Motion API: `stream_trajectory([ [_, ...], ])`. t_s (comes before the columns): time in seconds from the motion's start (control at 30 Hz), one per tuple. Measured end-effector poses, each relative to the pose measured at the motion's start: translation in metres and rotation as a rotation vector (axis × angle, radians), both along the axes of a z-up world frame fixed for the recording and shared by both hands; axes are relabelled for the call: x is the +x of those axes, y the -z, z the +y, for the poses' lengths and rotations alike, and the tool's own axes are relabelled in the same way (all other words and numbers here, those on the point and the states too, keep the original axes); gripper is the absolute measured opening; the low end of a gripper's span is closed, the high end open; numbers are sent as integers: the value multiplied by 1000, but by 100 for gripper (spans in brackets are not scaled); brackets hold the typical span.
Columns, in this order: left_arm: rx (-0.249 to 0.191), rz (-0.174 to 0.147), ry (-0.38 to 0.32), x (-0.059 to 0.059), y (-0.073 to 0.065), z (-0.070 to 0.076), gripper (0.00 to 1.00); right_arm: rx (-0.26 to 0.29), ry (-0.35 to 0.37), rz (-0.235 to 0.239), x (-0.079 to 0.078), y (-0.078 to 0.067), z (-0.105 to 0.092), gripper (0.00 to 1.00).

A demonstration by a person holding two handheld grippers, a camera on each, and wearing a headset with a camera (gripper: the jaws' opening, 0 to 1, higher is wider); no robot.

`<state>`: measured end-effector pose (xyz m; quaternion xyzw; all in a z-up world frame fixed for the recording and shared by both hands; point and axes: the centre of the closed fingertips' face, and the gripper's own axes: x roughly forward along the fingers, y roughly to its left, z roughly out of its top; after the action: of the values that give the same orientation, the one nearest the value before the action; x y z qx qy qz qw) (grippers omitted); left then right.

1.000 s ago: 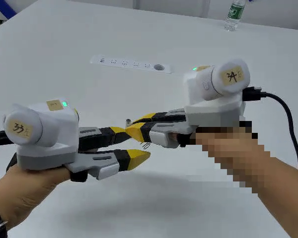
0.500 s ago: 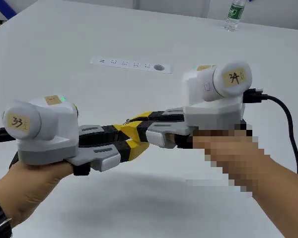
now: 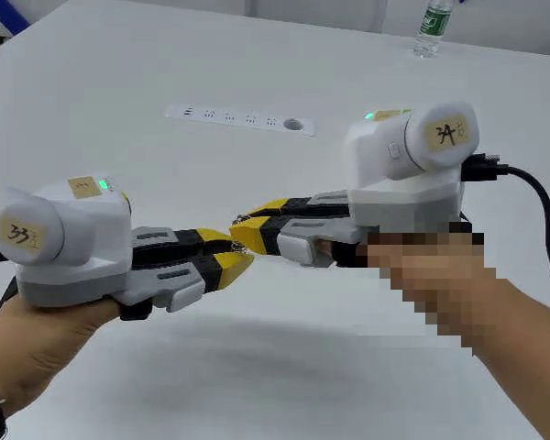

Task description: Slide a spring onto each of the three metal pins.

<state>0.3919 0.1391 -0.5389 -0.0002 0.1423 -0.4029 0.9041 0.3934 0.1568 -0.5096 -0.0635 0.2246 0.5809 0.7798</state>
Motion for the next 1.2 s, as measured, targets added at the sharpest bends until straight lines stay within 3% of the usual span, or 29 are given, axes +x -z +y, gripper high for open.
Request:
stream_trajectory([
  [0.4, 18, -11, -10, 1, 0, 5, 13, -18, -17, -17, 0, 0, 2, 11],
  [0.7, 40, -9, -15, -1, 5, 10, 24, -28, -18, -42, 8, -7, 4, 12],
  [0.9, 50, -3, -36, -1, 9, 20, 31, -56, -18, -80, 21, -10, 6, 12],
  [1.2, 68, -10, -50, -1, 11, 28, 41, -95, 11, -100, 52, -10, 10, 12],
])
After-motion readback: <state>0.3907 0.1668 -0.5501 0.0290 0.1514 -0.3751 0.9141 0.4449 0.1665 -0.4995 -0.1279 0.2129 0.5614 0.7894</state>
